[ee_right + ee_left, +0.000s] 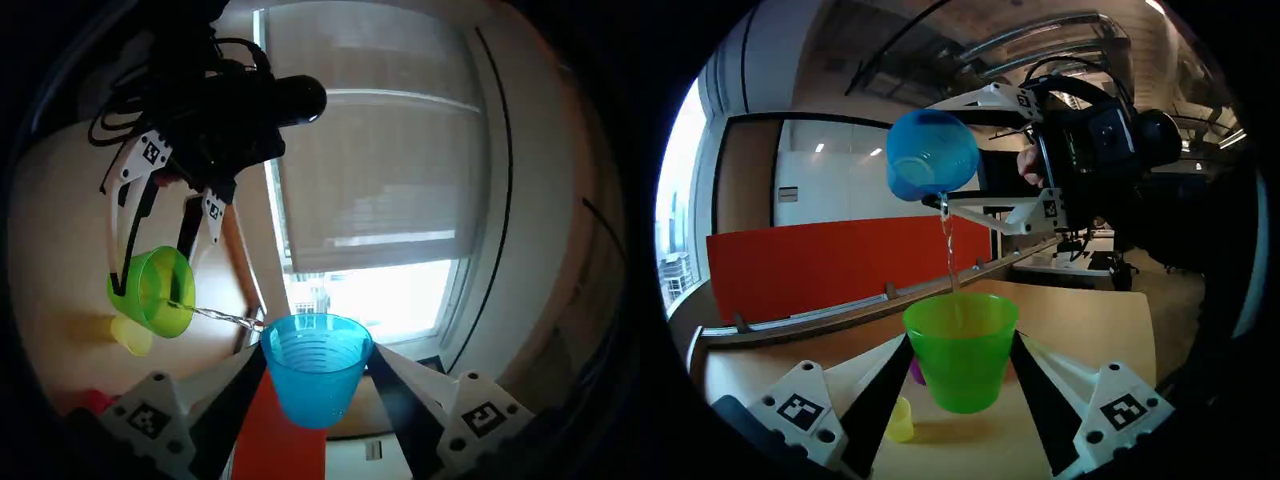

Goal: Pour water

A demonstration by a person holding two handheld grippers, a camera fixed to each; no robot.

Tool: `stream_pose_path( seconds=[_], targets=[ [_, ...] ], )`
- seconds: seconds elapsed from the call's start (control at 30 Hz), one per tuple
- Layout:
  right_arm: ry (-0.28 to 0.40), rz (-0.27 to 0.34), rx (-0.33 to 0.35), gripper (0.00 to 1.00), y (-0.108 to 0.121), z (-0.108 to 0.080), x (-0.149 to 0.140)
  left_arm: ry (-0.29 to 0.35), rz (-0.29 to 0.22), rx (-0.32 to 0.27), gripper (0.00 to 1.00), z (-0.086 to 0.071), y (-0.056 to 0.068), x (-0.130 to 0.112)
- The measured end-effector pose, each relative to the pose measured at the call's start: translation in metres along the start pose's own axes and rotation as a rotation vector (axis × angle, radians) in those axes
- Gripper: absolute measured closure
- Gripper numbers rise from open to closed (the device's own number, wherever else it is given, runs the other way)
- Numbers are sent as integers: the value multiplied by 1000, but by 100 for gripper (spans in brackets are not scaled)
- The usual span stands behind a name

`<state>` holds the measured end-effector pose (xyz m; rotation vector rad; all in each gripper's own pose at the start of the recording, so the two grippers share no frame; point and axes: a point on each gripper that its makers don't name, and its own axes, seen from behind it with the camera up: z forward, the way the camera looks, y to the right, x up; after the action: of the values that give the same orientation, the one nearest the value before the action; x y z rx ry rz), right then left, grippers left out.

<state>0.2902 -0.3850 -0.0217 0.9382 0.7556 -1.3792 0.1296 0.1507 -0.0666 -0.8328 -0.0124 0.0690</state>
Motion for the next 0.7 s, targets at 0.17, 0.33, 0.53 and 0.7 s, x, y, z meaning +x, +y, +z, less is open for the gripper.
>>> stream_pose_path(
  seconds=[0.17, 0.33, 0.53, 0.7],
  targets=[
    [1, -18, -3, 10, 1, 1, 0, -1, 2, -1, 17, 0, 1, 0],
    [-1, -39, -10, 10, 4, 0, 2, 2, 1, 2, 17, 0, 0, 1],
    [-3, -65, -10, 10, 5, 0, 3, 3, -1, 1, 17, 0, 0, 0],
    [-3, -83, -14, 10, 7, -1, 5, 2, 1, 1, 17, 0, 1, -2]
  ],
)
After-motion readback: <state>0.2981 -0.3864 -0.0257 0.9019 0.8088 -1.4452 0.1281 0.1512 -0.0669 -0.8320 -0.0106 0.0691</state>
